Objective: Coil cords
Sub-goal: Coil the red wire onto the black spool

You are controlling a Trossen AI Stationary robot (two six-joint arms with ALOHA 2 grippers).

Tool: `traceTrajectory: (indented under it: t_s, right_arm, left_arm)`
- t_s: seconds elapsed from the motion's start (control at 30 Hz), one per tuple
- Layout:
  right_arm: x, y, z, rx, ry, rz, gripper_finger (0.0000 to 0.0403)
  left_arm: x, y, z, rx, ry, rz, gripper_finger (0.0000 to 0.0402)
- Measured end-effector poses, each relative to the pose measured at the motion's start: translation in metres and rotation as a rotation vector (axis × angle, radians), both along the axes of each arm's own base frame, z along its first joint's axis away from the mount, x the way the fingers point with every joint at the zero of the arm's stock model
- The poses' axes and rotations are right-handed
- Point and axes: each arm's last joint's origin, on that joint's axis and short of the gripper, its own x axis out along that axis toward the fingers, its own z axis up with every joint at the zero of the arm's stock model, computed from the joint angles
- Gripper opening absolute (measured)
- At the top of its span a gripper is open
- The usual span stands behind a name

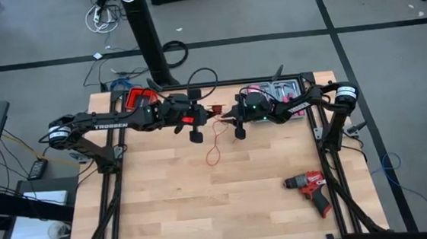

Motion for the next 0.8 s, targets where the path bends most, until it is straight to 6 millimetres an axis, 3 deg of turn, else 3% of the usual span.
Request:
traceTrajectory:
  t_s: [0.8]
  right_arm:
    - [0.0028,0.0052,0.002,-0.011,-0.018,0.013,0.0084]
  left_arm:
    - [0.0016,0.0003,0.0037,0.008,-0.041,0.0,0.0006]
